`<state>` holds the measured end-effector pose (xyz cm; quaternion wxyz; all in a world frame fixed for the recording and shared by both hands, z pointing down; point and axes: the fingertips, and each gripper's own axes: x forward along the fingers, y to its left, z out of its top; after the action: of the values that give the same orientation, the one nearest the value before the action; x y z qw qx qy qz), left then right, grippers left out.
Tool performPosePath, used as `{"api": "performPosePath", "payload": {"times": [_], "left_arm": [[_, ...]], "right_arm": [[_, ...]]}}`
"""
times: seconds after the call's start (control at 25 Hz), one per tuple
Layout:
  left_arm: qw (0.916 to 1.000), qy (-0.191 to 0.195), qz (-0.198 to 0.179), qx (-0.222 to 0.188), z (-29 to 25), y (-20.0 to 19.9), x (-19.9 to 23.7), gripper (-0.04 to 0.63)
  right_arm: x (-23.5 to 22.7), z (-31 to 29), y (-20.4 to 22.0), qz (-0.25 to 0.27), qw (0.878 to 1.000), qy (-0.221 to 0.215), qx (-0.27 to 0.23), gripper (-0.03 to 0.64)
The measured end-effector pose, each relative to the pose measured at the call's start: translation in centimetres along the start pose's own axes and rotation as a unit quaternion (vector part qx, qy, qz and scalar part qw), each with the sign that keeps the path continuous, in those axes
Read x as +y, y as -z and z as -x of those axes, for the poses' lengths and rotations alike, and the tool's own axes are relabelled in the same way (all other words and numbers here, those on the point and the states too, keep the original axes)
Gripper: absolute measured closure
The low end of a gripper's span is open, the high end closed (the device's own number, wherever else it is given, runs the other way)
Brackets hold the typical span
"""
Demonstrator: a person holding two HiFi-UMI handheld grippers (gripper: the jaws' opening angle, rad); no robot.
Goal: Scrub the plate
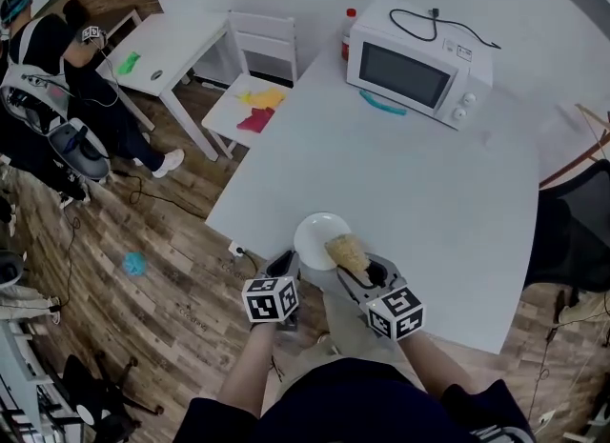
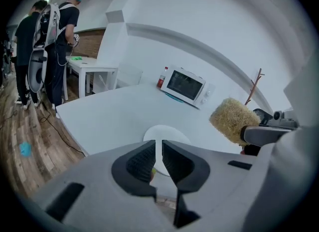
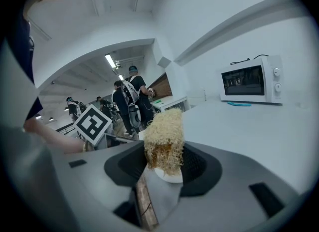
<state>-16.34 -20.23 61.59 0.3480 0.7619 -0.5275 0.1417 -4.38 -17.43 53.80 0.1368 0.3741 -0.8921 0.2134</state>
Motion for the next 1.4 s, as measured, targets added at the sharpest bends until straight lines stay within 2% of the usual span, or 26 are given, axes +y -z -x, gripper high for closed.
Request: {"api": "performPosePath", "payload": {"times": [0.04, 0.08, 0.12, 0.16, 0.64, 0.8, 1.16, 1.4], "left_arm": [[1.0, 0.002, 0.008, 0.005, -0.6, 0.0, 0.3, 0.572], [0.9998, 0.005, 0.015, 0.01, -1.1, 0.1, 0.6, 0.542], [0.9996, 0.009, 0.021, 0.016, -1.7, 0.1, 0.9, 0.47], [0.9994, 0.012, 0.025, 0.021, -2.3, 0.2, 1.1, 0.457], [0.9955, 0.015, 0.038, 0.086, -6.2, 1.2, 2.3, 0.46], [0.9935, 0.012, 0.037, 0.107, -6.6, 1.5, 2.5, 0.508], [0.9953, 0.003, 0.019, 0.095, -6.2, 1.4, 2.4, 0.512], [0.997, 0.007, 0.01, 0.076, -5.0, 1.0, 1.4, 0.526]], "right_arm": [[-0.2, -0.3, 0.1, -0.003, 1.0, 0.001, 0.003, 0.437], [-0.5, -0.5, 0.3, -0.006, 1.0, 0.002, 0.005, 0.437], [-0.7, -0.7, 0.4, -0.009, 1.0, 0.003, 0.007, 0.437], [-0.9, -0.9, 0.6, -0.012, 1.0, 0.004, 0.009, 0.437], [-2.6, -1.5, 1.8, -0.027, 0.999, 0.009, 0.029, 0.437], [-2.6, -1.5, 2.0, -0.027, 0.999, 0.009, 0.03, 0.437], [-2.8, -1.5, 2.3, -0.018, 0.999, 0.011, 0.032, 0.437], [-3.7, -2.8, 2.8, 0.018, 0.999, 0.014, 0.046, 0.437]]}}
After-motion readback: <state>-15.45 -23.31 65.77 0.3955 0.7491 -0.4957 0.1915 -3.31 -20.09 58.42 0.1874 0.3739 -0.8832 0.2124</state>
